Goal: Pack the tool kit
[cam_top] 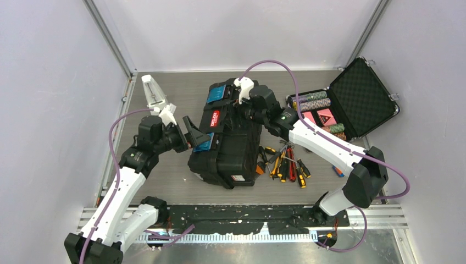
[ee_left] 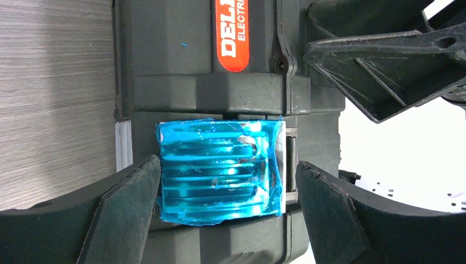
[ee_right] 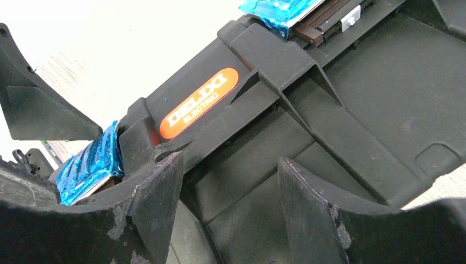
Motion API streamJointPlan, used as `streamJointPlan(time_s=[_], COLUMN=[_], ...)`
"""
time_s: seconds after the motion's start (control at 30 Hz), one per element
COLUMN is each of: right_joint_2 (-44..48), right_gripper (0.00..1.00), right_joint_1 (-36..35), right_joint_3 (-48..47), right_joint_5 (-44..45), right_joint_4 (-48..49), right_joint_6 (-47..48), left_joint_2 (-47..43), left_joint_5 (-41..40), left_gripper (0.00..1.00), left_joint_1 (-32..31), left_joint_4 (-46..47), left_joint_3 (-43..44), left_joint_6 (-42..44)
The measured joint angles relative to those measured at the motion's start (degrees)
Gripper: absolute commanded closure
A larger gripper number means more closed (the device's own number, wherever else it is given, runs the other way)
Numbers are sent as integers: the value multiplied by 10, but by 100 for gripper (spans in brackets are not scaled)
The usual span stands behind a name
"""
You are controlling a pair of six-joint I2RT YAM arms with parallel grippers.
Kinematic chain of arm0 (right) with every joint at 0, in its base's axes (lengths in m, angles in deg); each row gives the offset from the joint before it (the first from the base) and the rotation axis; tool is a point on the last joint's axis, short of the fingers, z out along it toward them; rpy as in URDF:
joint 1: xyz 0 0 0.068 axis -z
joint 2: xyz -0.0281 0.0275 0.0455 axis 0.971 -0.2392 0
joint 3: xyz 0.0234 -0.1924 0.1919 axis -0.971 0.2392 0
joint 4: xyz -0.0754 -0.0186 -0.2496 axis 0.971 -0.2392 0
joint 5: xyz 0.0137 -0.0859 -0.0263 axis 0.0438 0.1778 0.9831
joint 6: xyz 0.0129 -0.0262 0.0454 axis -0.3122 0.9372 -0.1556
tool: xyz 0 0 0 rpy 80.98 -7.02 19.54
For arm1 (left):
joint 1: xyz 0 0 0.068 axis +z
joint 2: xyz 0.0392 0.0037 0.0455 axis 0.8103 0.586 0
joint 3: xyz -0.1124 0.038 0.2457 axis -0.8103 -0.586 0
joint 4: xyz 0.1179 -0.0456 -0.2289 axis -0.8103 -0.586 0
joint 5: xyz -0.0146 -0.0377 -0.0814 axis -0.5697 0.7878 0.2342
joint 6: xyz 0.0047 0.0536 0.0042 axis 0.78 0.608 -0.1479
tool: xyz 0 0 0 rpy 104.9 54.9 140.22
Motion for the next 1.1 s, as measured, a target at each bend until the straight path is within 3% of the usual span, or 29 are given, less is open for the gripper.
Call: streamJointPlan(time_s=[0.77,1.1], right_joint_2=[-23,-29], right_gripper=[32,32], right_joint_1=[-4,-4], right_joint_3=[-1,-1], right_joint_5=[-20,-31], right_joint_4=[39,50], right_joint_6=[-12,-16], left_joint_2=[-23,-4], left_joint_5=[91,70], left_gripper=[21,31], left_joint_1=[-25,-116], left_joint_4=[116,145], left_joint_3=[-4,-4], left_joint_6=[-94,-107])
